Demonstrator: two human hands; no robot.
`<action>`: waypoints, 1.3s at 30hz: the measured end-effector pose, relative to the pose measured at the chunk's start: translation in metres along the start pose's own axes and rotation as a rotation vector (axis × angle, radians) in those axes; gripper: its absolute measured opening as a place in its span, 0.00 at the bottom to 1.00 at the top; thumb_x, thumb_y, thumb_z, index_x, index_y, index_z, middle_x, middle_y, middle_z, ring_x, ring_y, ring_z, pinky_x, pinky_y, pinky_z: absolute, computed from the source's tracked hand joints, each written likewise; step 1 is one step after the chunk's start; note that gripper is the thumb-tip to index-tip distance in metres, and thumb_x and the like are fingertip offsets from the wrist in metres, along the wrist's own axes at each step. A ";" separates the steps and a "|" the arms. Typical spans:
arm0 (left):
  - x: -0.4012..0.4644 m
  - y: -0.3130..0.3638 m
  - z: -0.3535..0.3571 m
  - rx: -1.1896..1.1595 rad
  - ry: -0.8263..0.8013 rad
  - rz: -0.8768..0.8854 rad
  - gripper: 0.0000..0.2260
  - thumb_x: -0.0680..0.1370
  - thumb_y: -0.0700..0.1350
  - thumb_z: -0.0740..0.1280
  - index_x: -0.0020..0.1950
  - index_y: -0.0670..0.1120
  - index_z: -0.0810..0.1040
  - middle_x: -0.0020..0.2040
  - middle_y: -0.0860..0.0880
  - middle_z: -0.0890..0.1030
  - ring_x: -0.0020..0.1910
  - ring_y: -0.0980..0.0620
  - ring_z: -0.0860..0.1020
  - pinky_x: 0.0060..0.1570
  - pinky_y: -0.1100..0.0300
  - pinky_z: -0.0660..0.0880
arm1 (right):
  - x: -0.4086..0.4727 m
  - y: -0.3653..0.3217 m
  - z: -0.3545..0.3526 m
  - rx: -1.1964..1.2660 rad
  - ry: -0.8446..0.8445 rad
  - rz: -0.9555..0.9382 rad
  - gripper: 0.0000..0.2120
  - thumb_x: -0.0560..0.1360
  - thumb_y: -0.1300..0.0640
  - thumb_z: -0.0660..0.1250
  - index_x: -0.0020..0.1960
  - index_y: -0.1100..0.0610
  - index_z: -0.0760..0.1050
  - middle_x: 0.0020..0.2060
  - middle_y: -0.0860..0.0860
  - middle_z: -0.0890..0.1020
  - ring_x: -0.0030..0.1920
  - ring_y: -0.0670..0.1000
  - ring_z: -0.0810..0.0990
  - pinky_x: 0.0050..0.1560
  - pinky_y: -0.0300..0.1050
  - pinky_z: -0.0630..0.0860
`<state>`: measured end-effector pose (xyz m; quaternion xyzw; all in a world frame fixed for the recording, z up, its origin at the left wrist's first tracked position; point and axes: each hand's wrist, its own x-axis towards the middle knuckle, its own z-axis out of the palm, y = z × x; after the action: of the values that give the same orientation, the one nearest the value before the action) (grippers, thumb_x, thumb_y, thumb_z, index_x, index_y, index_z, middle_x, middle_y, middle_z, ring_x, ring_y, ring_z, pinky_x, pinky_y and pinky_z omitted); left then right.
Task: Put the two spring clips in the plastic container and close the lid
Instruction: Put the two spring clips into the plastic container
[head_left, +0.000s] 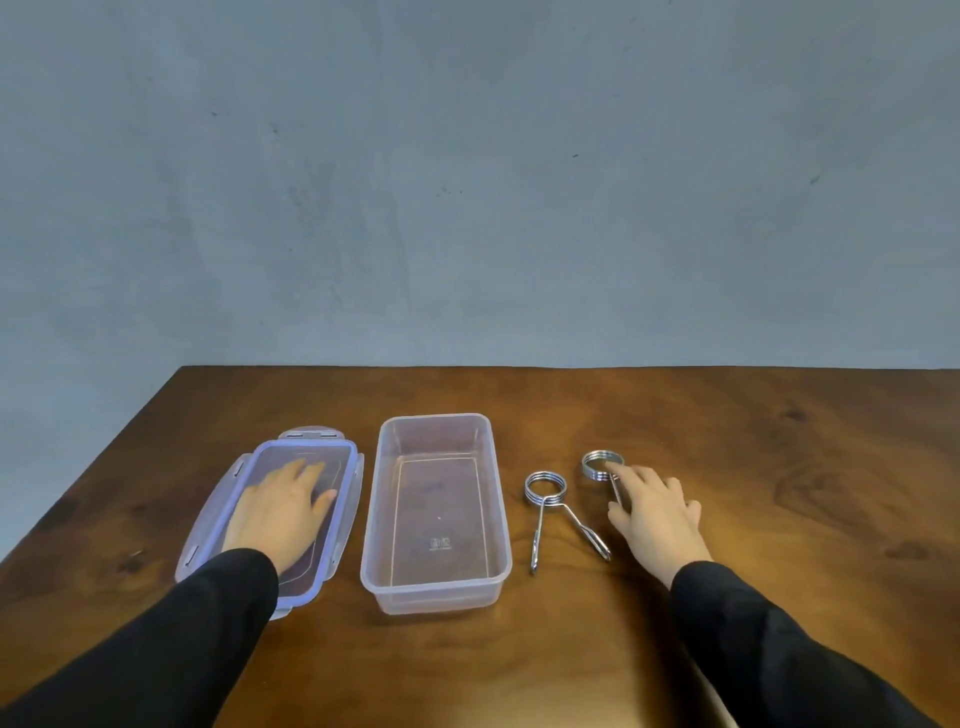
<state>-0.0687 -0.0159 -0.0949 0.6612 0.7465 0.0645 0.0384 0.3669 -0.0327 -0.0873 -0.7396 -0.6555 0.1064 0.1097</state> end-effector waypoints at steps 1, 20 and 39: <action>0.002 -0.002 0.002 -0.012 -0.013 0.000 0.21 0.82 0.56 0.60 0.74 0.53 0.70 0.72 0.49 0.75 0.65 0.46 0.78 0.61 0.50 0.78 | 0.004 -0.008 -0.006 0.030 0.029 0.002 0.23 0.81 0.50 0.63 0.75 0.43 0.65 0.72 0.49 0.72 0.67 0.57 0.69 0.64 0.62 0.67; 0.017 -0.018 0.029 -0.131 -0.037 0.061 0.21 0.84 0.53 0.51 0.78 0.54 0.63 0.80 0.51 0.64 0.78 0.49 0.61 0.78 0.49 0.52 | 0.000 -0.225 0.029 0.041 -0.087 -0.309 0.23 0.81 0.48 0.63 0.75 0.44 0.67 0.69 0.48 0.77 0.66 0.55 0.74 0.67 0.51 0.74; 0.017 -0.017 0.028 -0.149 -0.035 0.034 0.21 0.84 0.54 0.52 0.78 0.54 0.64 0.79 0.51 0.65 0.78 0.50 0.62 0.77 0.51 0.51 | 0.007 -0.218 0.071 -0.020 -0.166 -0.300 0.28 0.80 0.48 0.68 0.77 0.45 0.64 0.74 0.48 0.72 0.72 0.55 0.70 0.72 0.53 0.68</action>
<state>-0.0838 0.0000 -0.1251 0.6700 0.7275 0.1092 0.0994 0.1403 0.0015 -0.0890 -0.6233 -0.7662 0.1431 0.0627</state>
